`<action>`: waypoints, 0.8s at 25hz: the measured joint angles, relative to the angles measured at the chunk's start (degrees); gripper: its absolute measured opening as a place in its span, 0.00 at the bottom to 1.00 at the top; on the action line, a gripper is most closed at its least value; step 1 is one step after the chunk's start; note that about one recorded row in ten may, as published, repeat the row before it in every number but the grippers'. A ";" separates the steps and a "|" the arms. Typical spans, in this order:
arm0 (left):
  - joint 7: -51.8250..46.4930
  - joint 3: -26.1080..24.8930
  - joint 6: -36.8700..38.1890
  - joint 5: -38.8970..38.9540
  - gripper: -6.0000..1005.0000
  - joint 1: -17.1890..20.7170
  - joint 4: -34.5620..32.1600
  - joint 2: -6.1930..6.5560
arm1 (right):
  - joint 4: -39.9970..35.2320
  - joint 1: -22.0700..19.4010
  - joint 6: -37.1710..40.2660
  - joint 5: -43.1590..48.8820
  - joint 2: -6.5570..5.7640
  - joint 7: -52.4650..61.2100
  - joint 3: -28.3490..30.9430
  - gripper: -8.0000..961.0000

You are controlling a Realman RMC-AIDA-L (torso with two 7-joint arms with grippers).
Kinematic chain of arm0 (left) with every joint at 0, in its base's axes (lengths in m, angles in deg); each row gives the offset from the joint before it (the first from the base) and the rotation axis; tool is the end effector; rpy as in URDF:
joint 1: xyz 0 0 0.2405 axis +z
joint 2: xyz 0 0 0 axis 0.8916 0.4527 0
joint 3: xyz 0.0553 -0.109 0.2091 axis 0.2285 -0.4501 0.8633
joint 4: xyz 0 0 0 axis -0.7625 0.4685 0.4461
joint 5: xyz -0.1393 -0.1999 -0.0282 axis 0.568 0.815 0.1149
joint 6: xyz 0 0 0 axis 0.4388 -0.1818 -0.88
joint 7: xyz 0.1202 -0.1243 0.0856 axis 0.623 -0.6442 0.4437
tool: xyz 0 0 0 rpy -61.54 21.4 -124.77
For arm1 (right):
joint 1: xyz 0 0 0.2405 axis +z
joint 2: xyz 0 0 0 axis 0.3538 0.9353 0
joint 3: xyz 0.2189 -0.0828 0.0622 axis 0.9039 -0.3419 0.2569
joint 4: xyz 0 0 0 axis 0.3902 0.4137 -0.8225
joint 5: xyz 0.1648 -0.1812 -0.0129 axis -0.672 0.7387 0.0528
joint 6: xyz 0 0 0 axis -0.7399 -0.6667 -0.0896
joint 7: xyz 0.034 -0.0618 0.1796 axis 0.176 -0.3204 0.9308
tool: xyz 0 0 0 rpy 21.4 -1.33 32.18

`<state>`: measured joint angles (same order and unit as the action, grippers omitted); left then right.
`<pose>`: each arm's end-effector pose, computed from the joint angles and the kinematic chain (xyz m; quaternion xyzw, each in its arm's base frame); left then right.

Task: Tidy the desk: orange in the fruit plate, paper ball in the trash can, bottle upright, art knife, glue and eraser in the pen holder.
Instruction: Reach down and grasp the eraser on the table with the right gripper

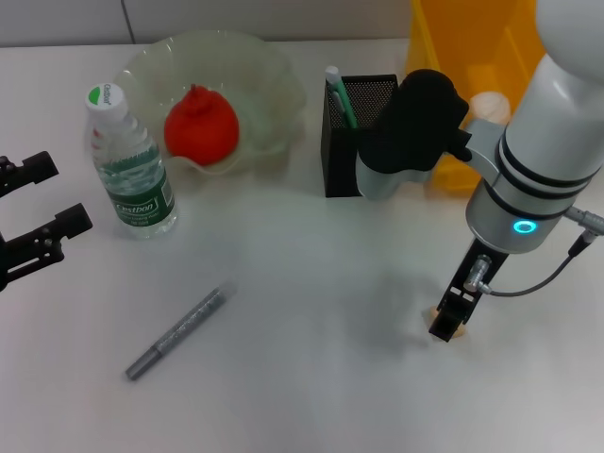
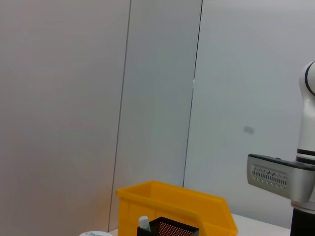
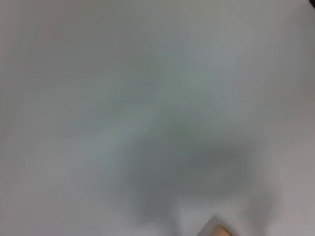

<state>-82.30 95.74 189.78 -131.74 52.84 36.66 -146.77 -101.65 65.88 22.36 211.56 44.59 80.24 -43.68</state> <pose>-0.3036 0.2787 0.0664 -0.8855 -0.1608 -0.3605 0.2449 0.1562 0.3465 -0.1050 -0.8943 0.2585 -0.3488 0.1086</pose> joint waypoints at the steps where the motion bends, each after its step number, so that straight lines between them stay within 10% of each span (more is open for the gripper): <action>1: 0.00 -0.08 0.00 0.00 0.75 0.03 0.01 0.00 | 0.27 0.05 -0.11 0.01 0.00 0.00 -0.12 0.67; 20: 0.03 -0.05 0.03 0.00 0.75 -0.23 0.77 0.00 | 3.15 0.78 -2.09 -0.17 0.00 1.22 -2.94 0.73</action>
<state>-82.27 95.70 189.80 -131.74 52.60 37.43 -146.77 -98.50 66.66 20.27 211.39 44.59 81.46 -46.62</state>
